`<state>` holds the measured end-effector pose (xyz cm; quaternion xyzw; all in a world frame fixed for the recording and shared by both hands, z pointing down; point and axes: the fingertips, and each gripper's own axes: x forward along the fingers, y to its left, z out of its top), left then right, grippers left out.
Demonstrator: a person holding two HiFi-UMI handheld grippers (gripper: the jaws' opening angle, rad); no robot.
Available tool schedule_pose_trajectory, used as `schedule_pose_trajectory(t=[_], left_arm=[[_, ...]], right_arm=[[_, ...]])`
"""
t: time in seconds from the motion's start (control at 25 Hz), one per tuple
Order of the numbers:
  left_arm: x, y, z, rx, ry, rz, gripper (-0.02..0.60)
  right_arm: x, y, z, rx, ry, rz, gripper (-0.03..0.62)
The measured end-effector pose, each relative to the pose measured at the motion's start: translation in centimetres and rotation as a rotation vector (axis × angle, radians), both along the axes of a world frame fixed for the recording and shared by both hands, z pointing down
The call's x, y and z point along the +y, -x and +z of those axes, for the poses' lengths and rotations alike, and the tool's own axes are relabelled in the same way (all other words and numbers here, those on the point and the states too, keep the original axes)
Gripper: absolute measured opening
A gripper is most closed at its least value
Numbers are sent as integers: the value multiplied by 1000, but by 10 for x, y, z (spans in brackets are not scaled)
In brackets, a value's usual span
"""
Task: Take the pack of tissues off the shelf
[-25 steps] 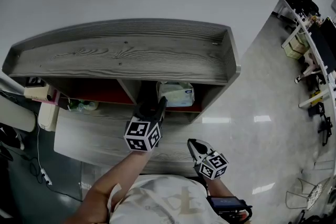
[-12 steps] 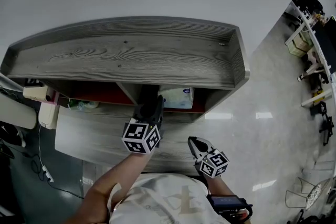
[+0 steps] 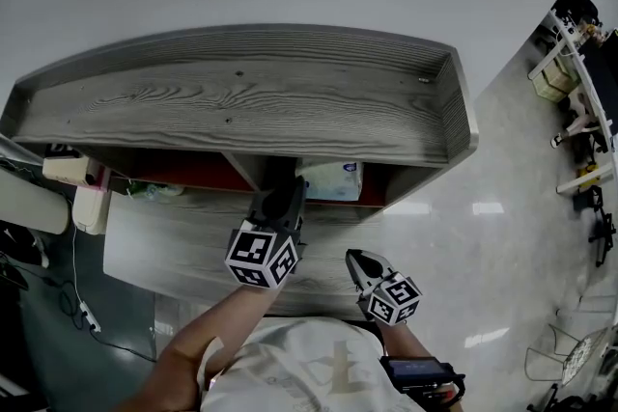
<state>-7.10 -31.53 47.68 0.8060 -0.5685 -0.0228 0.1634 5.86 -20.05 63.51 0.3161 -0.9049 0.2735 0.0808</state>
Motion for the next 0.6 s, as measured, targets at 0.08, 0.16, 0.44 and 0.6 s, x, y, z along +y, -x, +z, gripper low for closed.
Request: schedule_pose_trajectory(t=[0.08,0.16,0.44,0.6], left_arm=[[1,0,0,5,-6,14,29],[2,0,-1,12,-13,29,29],[10,1,-7,18,-46,86,29],[15,4,-8,21,-52,112,29]], right_arm=[[-1,4,1,1,1,0,5],[-2,8,1,1,0,1,5],[-7,29,-1,-10,-4,11,5],[-7,39,-2,-9,-7,12,5]])
